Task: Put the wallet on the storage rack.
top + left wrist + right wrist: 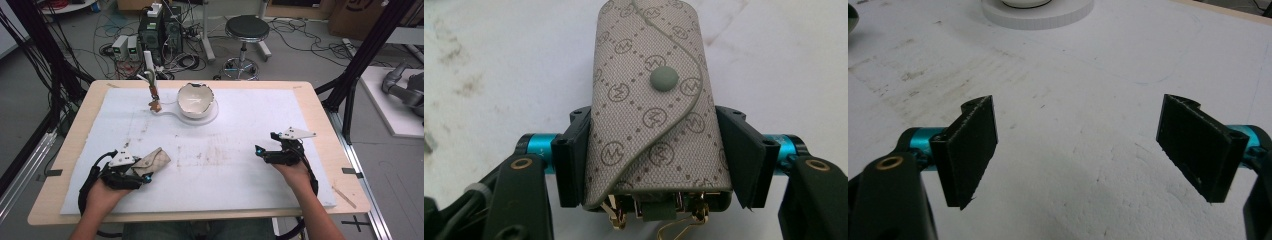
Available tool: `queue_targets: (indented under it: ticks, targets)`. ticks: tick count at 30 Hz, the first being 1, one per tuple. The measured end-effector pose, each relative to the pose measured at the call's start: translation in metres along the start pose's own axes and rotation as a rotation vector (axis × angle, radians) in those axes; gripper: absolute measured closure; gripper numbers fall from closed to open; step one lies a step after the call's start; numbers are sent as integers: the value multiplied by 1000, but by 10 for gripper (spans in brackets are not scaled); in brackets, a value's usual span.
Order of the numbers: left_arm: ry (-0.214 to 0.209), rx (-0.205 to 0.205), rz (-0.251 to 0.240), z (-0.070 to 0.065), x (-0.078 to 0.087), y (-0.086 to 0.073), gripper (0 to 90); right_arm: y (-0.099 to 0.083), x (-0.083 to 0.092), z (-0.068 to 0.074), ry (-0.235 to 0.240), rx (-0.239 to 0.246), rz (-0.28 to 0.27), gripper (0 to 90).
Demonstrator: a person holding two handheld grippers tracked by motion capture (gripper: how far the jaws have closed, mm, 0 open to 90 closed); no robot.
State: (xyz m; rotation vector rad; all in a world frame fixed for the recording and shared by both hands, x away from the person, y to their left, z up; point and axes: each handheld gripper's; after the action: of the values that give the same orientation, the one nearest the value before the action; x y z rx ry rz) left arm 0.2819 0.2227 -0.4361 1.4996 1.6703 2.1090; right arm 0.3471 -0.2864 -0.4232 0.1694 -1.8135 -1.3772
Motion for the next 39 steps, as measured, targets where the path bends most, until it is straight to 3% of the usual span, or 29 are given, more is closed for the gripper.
queue_targets:
  ticks: [9, 22, 29, 39]
  targets:
    - [-11, -35, -35, -2, 0, 30, 365, -3, 3, 1, 2, -9, -6, 169]
    - [-30, -69, -85, 11, -11, 104, 365, -3, 1, 1, 4, -4, -2, 169]
    - [-22, -63, -98, 19, -23, 132, 365, -3, 0, 1, 8, -5, 3, 169]
    - [4, -69, -78, 30, -50, 168, 364, -4, -3, 0, 18, -7, 17, 169]
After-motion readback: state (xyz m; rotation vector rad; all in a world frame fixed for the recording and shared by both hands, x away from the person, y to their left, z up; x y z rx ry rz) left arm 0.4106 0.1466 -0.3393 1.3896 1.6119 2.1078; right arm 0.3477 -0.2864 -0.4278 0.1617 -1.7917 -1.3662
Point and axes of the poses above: each handheld gripper's, and its own axes: x roughly backward along the jaws, y roughly out of its top, z roughly to its left, and after that the axes turned 5 degrees about x, right-handed
